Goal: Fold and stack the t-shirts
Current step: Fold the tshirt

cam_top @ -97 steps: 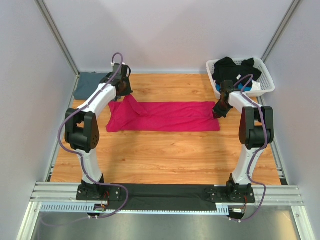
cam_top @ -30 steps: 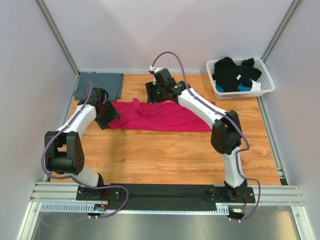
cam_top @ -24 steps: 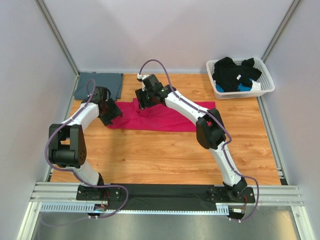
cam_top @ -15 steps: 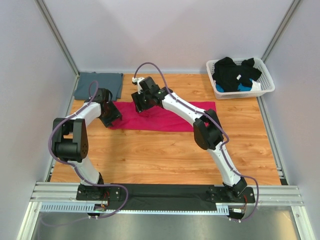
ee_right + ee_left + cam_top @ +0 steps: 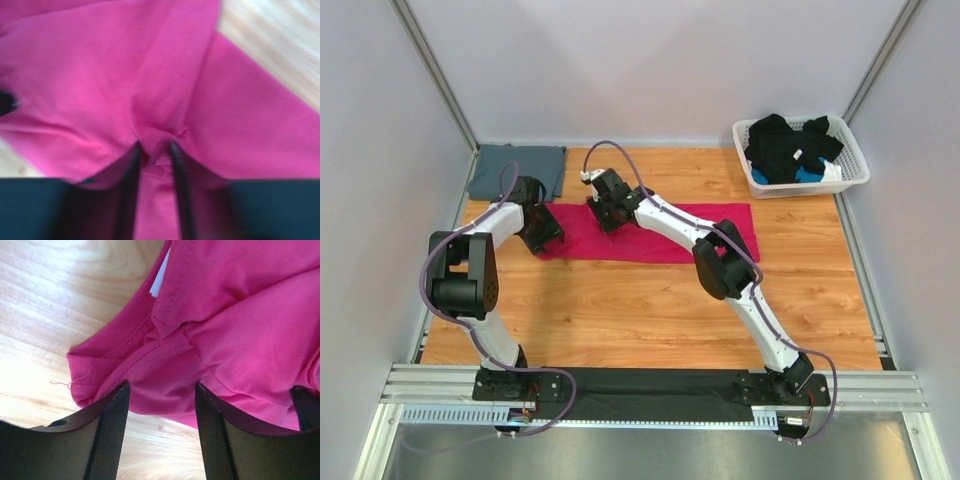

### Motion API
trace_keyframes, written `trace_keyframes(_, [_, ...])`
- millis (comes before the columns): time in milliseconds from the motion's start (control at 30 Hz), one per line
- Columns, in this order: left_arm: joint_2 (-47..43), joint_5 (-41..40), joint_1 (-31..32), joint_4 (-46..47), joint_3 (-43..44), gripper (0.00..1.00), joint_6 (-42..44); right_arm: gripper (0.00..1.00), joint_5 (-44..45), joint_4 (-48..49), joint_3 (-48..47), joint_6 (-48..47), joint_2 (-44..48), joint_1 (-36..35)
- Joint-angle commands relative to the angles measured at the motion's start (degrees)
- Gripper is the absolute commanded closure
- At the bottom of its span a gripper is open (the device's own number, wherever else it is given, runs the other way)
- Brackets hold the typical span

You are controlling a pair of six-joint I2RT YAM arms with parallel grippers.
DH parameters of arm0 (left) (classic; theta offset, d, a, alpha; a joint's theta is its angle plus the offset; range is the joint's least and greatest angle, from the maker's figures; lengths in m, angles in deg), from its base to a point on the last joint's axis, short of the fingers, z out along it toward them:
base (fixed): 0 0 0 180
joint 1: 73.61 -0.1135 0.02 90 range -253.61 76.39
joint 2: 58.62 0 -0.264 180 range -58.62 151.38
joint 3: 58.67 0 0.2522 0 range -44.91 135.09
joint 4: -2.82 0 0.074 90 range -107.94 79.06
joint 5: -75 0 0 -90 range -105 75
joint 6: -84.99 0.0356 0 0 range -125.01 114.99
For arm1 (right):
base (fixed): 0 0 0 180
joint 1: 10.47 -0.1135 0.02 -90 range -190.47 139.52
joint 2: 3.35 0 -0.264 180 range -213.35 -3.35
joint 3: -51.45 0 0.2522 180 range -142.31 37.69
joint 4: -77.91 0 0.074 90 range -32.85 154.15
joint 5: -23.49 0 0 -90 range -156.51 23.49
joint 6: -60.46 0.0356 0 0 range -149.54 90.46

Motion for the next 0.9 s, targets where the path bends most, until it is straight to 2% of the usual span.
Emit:
trace_keyframes(0, [0.1,-0.8,-0.5,-0.4,2.7,0.39,1.6,0.92,7.2,1.7,-3.9,-1.6,-0.3,1.0])
trace_keyframes(100, [0.1,-0.9,-0.5,-0.6,2.9,0.39,1.7,1.00,10.9,0.6,-4.4,0.3,0.6,3.0])
trace_keyframes(267, [0.6,-0.9,-0.6,-0.4,3.0,0.40,2.0,0.97,8.4,-0.1,-2.5,5.2,4.2,8.7])
trace_keyframes(367, [1.0,-0.9,-0.6,-0.4,3.9,0.41,2.4,0.70,3.8,-2.2,-1.1,6.0,5.8,10.4])
trace_keyframes(400, [0.9,-0.9,-0.6,-0.7,4.4,0.41,2.8,0.58,3.1,-3.1,-0.7,6.1,6.4,10.6])
trace_keyframes(433, [0.8,-0.9,-0.5,-1.1,5.7,0.41,3.1,0.54,2.4,-4.6,0.9,6.0,7.8,10.8])
trace_keyframes(500, [-0.1,-0.9,-0.5,-2.7,8.3,0.41,4.2,0.46,0.5,-5.7,3.7,5.3,10.0,11.0])
trace_keyframes(533, [-0.6,-0.8,-0.5,-3.4,9.3,0.39,4.5,0.45,0.2,-6.2,7.1,4.9,12.8,11.2])
trace_keyframes(567, [-1.9,-0.9,-0.5,-4.6,10.3,0.36,4.7,0.45,-2.5,-6.0,9.6,4.5,14.5,11.3])
trace_keyframes(633, [-3.2,-0.4,-0.5,-5.9,13.3,0.30,4.1,0.44,-2.4,-4.1,14.6,1.6,20.9,11.5])
trace_keyframes(667, [-4.0,-0.3,-0.3,-6.4,14.2,0.24,3.6,0.44,-2.3,-3.0,21.3,-0.2,23.1,11.5])
trace_keyframes(733, [-5.9,-0.3,0.6,-7.8,16.3,0.18,0.7,0.38,-1.5,0.9,28.2,-8.2,29.8,11.5])
trace_keyframes(767, [-6.3,-0.6,1.2,-8.2,16.9,0.14,-0.9,0.31,-0.8,2.1,31.3,-11.0,31.7,11.5])
trace_keyframes(800, [-6.8,-0.7,2.6,-8.7,17.5,0.12,-2.4,0.26,3.4,3.4,37.4,-12.7,33.5,11.5])
trace_keyframes(867, [-7.0,-2.8,5.9,-8.0,17.3,0.09,-7.6,0.29,5.7,9.1,43.7,-19.0,38.8,12.1])
